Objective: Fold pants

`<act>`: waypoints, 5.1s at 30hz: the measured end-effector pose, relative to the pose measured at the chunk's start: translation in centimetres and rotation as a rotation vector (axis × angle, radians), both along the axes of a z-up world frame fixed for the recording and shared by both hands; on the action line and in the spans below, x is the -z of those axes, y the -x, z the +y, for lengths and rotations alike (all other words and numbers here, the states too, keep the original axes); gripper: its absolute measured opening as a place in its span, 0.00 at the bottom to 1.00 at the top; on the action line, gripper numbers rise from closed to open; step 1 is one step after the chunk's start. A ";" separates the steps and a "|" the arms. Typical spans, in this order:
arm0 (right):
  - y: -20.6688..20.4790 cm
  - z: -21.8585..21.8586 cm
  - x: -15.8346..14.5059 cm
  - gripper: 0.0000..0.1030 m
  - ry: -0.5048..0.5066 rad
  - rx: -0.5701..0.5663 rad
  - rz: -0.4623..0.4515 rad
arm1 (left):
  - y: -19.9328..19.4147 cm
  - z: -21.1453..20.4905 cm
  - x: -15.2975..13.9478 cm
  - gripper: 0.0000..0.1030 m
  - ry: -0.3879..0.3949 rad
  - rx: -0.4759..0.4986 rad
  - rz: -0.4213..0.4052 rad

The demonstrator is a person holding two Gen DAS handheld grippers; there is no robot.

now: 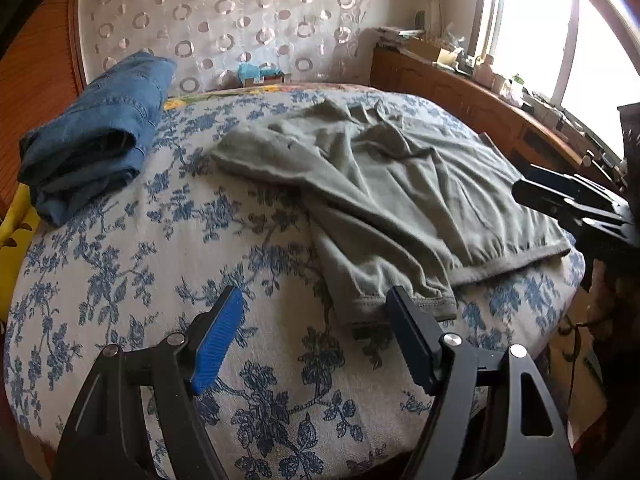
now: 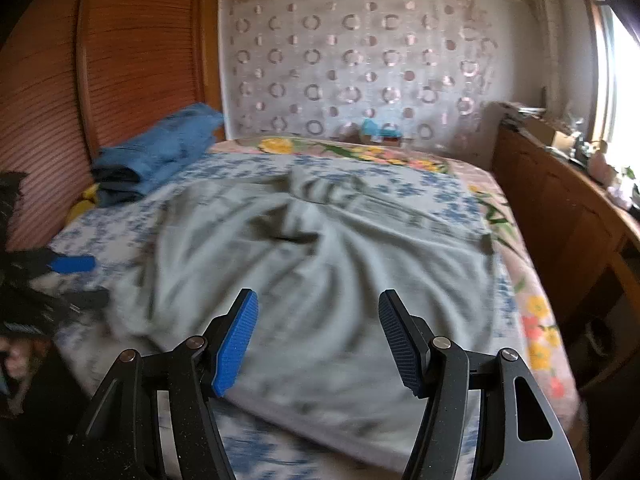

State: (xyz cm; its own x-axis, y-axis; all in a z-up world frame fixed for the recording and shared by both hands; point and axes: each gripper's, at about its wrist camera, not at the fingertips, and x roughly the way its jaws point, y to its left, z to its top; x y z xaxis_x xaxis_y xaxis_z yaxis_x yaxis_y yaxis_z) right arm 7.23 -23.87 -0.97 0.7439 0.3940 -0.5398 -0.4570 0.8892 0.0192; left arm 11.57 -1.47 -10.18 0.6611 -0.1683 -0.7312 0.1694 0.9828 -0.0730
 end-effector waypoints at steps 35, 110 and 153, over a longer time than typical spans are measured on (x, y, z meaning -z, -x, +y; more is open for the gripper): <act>-2.9 8.5 3.5 0.06 -0.060 -0.263 0.137 | 1.3 1.9 0.3 0.73 0.050 -0.032 -0.015; 4.2 -3.3 -0.1 0.03 -0.068 0.147 0.070 | -3.0 -10.6 0.1 0.73 -0.051 0.161 -0.014; 6.7 -3.2 0.2 0.32 -0.060 0.200 0.106 | -3.7 -11.5 0.5 0.50 0.075 0.188 0.014</act>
State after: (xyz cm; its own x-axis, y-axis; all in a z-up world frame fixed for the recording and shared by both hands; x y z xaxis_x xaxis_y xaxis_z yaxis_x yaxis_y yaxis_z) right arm 0.55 -27.11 -1.18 0.7506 0.2775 -0.5997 -0.2639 0.9579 0.1130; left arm 15.27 -12.94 -10.71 0.6030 -0.3423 -0.7205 0.3480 0.9257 -0.1485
